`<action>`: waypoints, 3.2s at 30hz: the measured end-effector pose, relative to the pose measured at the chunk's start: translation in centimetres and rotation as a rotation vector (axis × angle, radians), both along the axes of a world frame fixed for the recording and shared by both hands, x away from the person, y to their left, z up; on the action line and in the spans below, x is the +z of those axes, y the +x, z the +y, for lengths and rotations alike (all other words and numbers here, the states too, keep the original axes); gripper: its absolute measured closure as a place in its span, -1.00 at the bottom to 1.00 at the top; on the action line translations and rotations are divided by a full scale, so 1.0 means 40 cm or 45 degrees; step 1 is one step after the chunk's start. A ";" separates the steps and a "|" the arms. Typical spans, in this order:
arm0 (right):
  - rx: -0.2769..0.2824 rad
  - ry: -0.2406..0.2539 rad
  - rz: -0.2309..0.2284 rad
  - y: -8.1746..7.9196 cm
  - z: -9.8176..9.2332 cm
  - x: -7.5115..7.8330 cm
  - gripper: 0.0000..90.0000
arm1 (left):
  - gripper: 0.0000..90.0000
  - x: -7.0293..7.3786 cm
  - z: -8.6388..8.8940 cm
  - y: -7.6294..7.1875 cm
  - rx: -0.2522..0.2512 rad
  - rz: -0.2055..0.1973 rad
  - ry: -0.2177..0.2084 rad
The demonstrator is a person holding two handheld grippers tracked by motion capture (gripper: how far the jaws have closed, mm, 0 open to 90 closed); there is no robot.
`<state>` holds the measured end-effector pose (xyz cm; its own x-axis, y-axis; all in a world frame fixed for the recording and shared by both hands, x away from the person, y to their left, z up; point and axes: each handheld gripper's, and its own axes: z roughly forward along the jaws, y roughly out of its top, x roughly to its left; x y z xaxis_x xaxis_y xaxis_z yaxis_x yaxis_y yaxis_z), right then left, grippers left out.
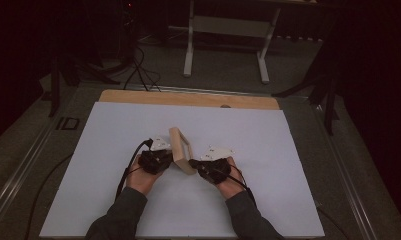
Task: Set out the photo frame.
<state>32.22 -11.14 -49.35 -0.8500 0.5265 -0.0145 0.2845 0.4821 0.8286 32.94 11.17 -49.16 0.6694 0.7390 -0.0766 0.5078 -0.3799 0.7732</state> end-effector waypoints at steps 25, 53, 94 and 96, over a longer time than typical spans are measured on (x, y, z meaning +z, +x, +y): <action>0.008 -0.010 -0.014 -0.008 0.024 0.000 0.85 | 0.86 -0.009 0.018 0.019 0.027 0.005 -0.031; -0.078 0.037 -0.033 0.001 -0.032 0.026 0.38 | 0.30 -0.022 0.082 -0.010 0.118 0.044 -0.032; -0.120 0.049 -0.023 0.010 -0.058 0.033 0.28 | 0.01 0.105 0.090 -0.065 0.117 -0.077 -0.167; -0.120 0.051 -0.025 0.011 -0.059 0.033 0.27 | -0.02 0.109 0.082 -0.069 0.109 -0.080 -0.170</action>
<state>32.65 -13.48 -48.02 -0.7962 0.6049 -0.0077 0.3108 0.4200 0.8527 30.19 14.46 -44.80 0.6112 0.7793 -0.1383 0.4833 -0.2290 0.8450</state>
